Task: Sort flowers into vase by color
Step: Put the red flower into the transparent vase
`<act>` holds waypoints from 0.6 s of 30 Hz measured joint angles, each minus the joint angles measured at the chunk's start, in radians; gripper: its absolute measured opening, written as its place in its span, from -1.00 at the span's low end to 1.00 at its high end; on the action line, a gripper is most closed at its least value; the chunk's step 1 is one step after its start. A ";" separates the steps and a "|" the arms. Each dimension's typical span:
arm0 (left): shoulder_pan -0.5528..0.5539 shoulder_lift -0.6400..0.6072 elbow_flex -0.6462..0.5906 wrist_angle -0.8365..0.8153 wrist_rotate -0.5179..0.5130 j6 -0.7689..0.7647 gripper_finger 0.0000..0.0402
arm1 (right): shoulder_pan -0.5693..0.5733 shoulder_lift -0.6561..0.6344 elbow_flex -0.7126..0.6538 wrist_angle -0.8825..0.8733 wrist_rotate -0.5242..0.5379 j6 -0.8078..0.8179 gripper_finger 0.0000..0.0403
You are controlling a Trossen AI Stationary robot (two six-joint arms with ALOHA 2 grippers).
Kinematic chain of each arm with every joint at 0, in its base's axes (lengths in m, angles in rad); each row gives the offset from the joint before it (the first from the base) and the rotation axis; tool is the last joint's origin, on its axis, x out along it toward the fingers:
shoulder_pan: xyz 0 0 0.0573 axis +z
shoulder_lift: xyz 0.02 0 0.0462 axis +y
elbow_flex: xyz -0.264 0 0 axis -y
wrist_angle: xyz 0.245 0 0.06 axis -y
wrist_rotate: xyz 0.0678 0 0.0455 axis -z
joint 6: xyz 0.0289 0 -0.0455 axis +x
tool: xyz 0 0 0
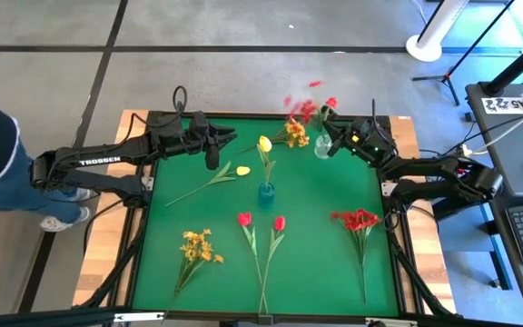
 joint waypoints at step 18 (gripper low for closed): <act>-0.031 0.000 0.000 -0.012 -0.002 -0.003 -0.52 | 0.009 -0.083 0.014 -0.212 0.006 -0.145 -0.58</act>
